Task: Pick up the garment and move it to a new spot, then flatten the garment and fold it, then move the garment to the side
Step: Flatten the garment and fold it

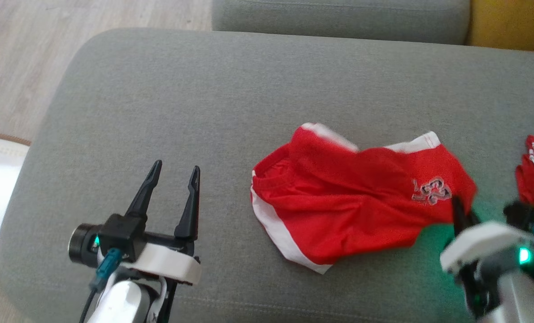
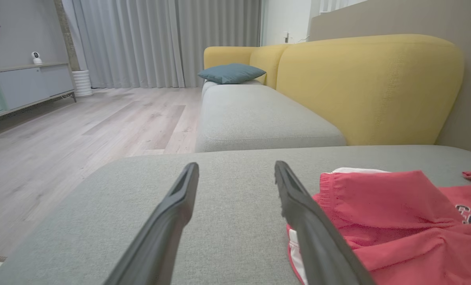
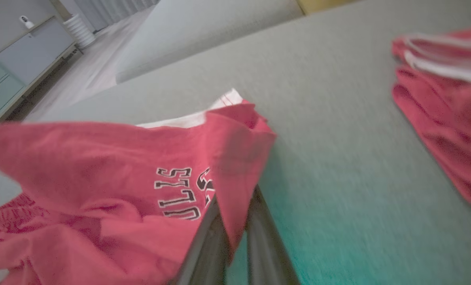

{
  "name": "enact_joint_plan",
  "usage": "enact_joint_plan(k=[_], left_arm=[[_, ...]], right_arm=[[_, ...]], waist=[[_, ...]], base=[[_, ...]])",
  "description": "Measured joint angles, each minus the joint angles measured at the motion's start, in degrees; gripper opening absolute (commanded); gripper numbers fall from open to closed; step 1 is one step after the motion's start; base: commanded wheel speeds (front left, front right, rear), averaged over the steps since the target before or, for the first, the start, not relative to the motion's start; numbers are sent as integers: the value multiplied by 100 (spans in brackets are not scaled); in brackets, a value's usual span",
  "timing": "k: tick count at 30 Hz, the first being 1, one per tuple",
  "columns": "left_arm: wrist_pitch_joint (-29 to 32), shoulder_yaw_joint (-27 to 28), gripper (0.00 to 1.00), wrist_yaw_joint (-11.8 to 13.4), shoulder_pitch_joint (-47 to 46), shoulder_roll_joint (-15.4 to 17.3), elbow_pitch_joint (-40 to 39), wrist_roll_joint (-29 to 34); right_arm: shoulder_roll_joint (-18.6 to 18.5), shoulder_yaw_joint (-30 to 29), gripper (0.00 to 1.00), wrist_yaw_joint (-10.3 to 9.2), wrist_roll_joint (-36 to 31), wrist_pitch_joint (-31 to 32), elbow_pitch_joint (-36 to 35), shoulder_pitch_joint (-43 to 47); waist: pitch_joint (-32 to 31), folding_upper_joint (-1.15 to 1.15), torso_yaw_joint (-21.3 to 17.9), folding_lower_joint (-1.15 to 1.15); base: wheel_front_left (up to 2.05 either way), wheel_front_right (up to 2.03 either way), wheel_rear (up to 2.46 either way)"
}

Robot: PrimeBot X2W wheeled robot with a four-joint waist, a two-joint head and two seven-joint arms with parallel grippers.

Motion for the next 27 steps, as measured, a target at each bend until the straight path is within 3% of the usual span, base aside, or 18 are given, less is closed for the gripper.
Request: enact_joint_plan(k=[1,5,9,16,27], left_arm=[[-1,-1,100,0,-1,0,1,0],[-4,12,100,3,1,4,12,0],[-5,49,100,32,8,25,13,0],[-4,105,100,162,64,86,7,-16],[60,207,100,261,388,182,-13,-121]], right_arm=[[11,-38,100,0,127,-40,103,125],[64,-79,100,0,353,-202,401,508],[64,23,100,0,436,-702,208,692],[68,276,100,0,-274,-1114,-1191,748],[68,632,100,0,-665,-492,-3040,1677]], waist=[[1,0,-33,0],[1,0,-168,0],[-1,0,-309,0],[-96,0,-544,0],[-355,0,-756,0]], base=[[0,0,0],[0,0,0],[0,0,0],[0,0,0],[0,0,0]])
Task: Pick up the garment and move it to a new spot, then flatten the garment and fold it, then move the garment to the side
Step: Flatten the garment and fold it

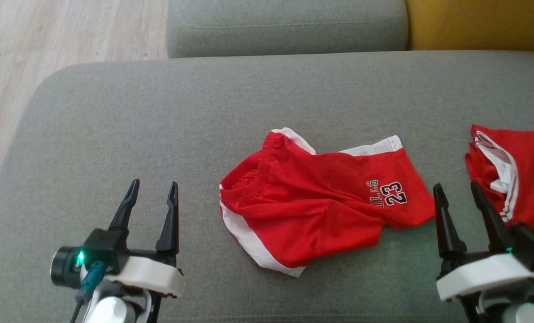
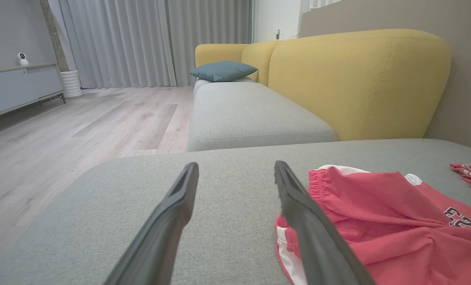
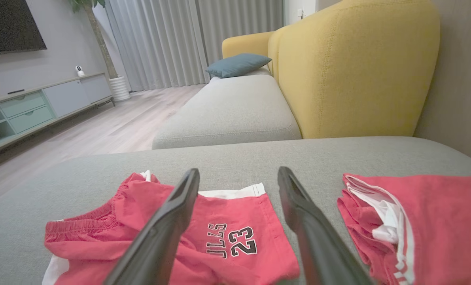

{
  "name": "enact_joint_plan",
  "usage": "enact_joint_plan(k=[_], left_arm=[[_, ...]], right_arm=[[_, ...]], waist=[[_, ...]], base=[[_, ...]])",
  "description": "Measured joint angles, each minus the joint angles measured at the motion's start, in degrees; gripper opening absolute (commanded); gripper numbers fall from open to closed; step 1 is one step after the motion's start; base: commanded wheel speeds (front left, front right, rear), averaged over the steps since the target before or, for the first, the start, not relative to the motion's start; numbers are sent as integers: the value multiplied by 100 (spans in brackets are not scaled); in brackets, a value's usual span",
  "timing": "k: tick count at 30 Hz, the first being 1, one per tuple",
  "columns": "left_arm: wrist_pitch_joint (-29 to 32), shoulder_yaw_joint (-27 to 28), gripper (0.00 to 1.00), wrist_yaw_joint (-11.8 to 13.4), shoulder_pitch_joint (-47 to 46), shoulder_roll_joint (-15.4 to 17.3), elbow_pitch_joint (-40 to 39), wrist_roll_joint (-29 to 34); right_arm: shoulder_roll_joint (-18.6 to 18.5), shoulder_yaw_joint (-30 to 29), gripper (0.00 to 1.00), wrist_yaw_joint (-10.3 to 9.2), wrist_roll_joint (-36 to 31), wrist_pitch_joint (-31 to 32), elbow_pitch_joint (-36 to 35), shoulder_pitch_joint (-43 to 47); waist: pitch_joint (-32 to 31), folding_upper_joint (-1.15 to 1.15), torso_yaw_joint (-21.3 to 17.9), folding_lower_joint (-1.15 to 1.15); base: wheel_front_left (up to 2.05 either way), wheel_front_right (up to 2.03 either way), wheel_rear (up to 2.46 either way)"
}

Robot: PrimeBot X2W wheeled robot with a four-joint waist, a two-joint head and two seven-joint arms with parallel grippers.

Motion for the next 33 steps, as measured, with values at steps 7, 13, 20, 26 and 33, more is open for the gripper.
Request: enact_joint_plan(k=[7,13,20,26,33], left_arm=[[19,13,100,74,222,45,-20,-38],[51,14,100,94,264,77,-20,-40],[68,11,100,99,264,100,-23,-40],[76,-26,100,93,246,121,-41,-38],[385,-417,100,-265,-400,76,51,-38]], right_arm=[[1,54,100,0,74,165,-347,319],[1,51,100,0,103,197,-438,352],[1,49,100,0,103,198,-456,352],[1,48,100,0,146,208,-459,350],[1,55,100,0,162,211,-477,329]], waist=[[-80,0,-62,0],[-86,0,-67,0],[-46,0,-80,0],[-4,0,-104,0],[169,0,-137,0]], base=[[0,0,0],[0,0,0],[0,0,0],[0,0,0],[0,0,0]])
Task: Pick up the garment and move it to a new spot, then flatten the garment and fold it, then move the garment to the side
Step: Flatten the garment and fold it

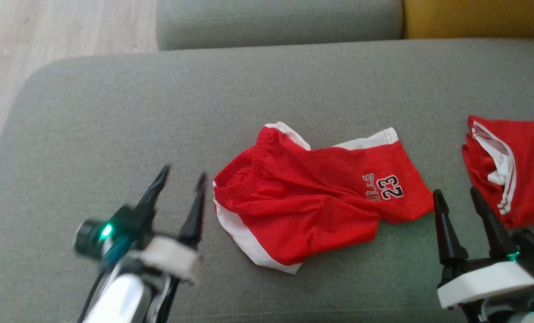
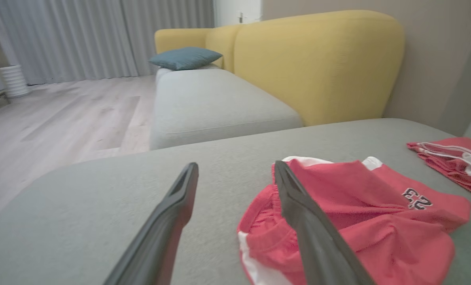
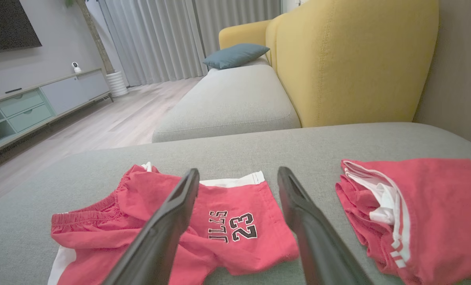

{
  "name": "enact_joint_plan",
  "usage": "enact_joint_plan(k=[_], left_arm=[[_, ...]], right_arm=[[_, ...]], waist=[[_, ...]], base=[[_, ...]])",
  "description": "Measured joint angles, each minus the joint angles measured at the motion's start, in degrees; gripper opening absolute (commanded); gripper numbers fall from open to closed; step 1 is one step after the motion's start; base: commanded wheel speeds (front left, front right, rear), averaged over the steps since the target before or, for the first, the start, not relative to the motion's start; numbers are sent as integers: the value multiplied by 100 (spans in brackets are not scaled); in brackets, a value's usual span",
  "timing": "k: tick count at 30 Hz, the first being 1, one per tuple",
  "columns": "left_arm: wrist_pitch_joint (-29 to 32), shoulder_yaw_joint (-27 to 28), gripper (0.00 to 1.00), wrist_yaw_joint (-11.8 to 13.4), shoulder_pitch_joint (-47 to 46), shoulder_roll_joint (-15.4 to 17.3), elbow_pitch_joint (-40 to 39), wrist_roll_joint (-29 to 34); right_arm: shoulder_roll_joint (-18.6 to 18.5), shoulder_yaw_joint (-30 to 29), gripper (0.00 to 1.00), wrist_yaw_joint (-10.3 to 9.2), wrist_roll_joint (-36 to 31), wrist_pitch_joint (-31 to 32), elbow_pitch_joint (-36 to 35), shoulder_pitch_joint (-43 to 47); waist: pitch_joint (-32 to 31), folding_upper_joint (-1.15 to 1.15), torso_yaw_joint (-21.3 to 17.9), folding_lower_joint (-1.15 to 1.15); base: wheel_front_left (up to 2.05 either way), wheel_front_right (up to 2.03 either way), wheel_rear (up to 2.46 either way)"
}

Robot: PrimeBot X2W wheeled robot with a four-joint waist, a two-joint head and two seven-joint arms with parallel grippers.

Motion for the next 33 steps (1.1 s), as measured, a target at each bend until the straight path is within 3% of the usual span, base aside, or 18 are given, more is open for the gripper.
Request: enact_joint_plan(k=[6,12,20,22,28,33], left_arm=[[600,-339,100,-501,-1121,-364,662,-176],[1059,-492,100,-1106,-2326,-756,2508,-513],[1233,-282,100,-1295,-3160,-939,4368,-884],[1226,-286,0,-1361,-3292,-965,4630,-942],[500,-359,0,-1343,-3435,-999,4796,-769],[-119,-520,0,-1028,-3233,-895,4383,-478]], right_arm=[[1,108,100,0,-1,2,-2,-106],[1,223,100,0,41,-5,43,-413],[0,276,100,0,185,-109,215,-505],[0,270,100,0,197,-132,240,-505],[0,203,100,0,244,-160,312,-508],[1,101,100,0,293,-160,366,-494]], waist=[[243,0,-134,0],[611,0,-525,0],[934,0,-997,0],[987,0,-1068,0],[973,0,-1053,1],[859,0,-879,1]], base=[[0,0,0],[0,0,0],[0,0,0],[0,0,0],[0,0,0],[0,0,0]])
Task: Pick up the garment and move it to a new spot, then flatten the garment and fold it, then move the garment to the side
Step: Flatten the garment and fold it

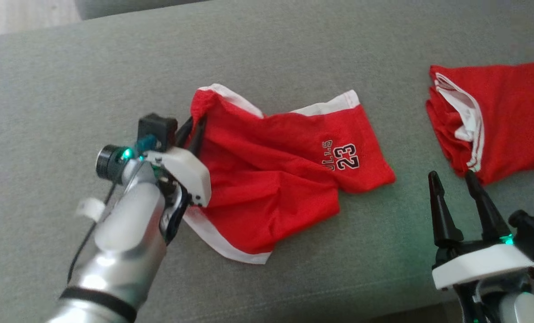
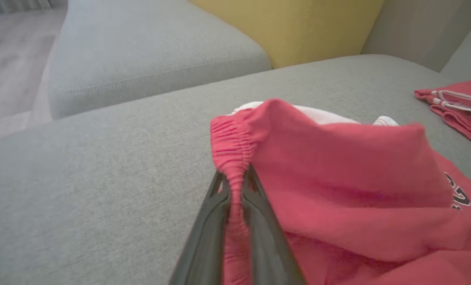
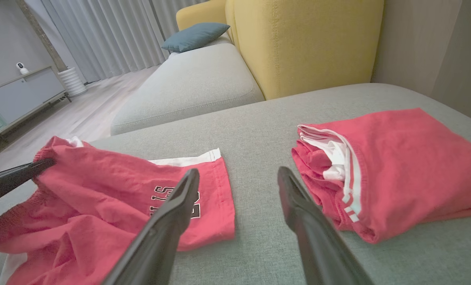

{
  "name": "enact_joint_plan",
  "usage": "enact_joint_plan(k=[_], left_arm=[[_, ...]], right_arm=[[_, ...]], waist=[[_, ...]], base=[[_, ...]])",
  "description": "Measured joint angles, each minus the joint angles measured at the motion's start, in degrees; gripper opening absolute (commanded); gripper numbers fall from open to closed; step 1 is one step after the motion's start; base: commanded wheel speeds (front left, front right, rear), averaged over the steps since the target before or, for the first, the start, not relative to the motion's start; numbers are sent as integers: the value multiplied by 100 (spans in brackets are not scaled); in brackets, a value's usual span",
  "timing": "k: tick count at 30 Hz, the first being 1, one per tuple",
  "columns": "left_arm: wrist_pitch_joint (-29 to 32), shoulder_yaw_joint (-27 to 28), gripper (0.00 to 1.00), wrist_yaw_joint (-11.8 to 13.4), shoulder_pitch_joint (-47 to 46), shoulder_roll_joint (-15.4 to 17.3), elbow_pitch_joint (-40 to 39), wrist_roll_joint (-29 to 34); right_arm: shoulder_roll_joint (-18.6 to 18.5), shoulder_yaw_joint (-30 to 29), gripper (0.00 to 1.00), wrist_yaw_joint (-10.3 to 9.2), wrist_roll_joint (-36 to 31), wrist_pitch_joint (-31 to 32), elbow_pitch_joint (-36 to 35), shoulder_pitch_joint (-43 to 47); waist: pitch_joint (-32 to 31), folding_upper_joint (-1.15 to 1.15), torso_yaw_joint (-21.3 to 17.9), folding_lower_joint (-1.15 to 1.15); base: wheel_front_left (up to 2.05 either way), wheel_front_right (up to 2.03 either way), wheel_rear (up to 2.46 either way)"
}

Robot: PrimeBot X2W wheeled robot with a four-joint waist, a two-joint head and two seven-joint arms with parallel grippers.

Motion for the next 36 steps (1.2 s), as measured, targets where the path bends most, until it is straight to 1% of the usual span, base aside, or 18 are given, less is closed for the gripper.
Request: enact_joint_plan(k=[4,10,14,17,18,19,20,21,23,30,32,36], left_arm=[[-189,-149,0,313,636,210,-716,234],[-283,-156,0,794,2104,530,-1925,296],[-327,-142,0,988,2750,612,-2379,282],[-332,-144,0,1016,2987,601,-2463,276],[-332,-142,4,1016,3035,590,-2457,274],[-332,-131,40,1015,3064,564,-2427,253],[-332,-108,96,1014,3097,531,-2426,198],[-332,-96,100,1013,3123,512,-2435,178],[-331,-8,100,1014,3176,479,-2527,190],[-332,442,100,1037,3379,460,-3422,404],[-332,490,100,1043,3421,465,-3540,434],[-332,800,100,1173,3624,471,-3922,463]], right_arm=[[0,-53,100,0,1,7,22,26],[0,-92,100,0,9,40,20,26],[0,-149,100,0,8,69,18,27],[0,-189,100,0,8,112,12,27],[0,-191,100,0,4,114,11,27],[0,-191,100,0,-10,135,8,27],[0,-190,100,0,-11,162,-1,27],[0,-193,100,0,-14,162,-14,29],[0,-196,100,0,-85,171,-80,29],[0,-204,100,0,-272,368,-305,39],[0,-203,100,0,-299,410,-342,43],[0,-193,100,0,-460,475,-467,52]], waist=[[-106,0,186,0],[-217,0,412,0],[-241,0,513,0],[-254,0,581,0],[-262,0,604,0],[-274,0,621,0],[-285,0,636,0],[-301,0,650,0],[-336,0,675,0],[-499,0,733,0],[-521,0,741,0],[-626,0,767,0]], base=[[0,0,0],[0,0,0],[0,0,0],[0,0,0],[0,0,0],[0,0,0],[0,0,0],[0,0,0],[0,0,0],[0,0,0],[0,0,0],[0,0,0]])
